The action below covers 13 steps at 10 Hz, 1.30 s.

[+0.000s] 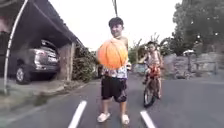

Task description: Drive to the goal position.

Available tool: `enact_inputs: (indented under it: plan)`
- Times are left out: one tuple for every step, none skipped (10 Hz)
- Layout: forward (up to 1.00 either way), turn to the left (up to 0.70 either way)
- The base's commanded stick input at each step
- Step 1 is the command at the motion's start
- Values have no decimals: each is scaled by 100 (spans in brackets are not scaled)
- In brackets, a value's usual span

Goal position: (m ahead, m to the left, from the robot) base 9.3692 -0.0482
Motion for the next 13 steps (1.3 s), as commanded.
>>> enact_inputs:
  plan:
    - [0, 0]
    - [0, 0]
    - [0, 0]
    - [0, 0]
    - [0, 0]
    - [0, 0]
    - [-2, 0]
    - [-47, 0]
    - [-93, 0]
    - [-100, 0]
    - [-100, 0]
    - [-100, 0]
    - [-100, 0]
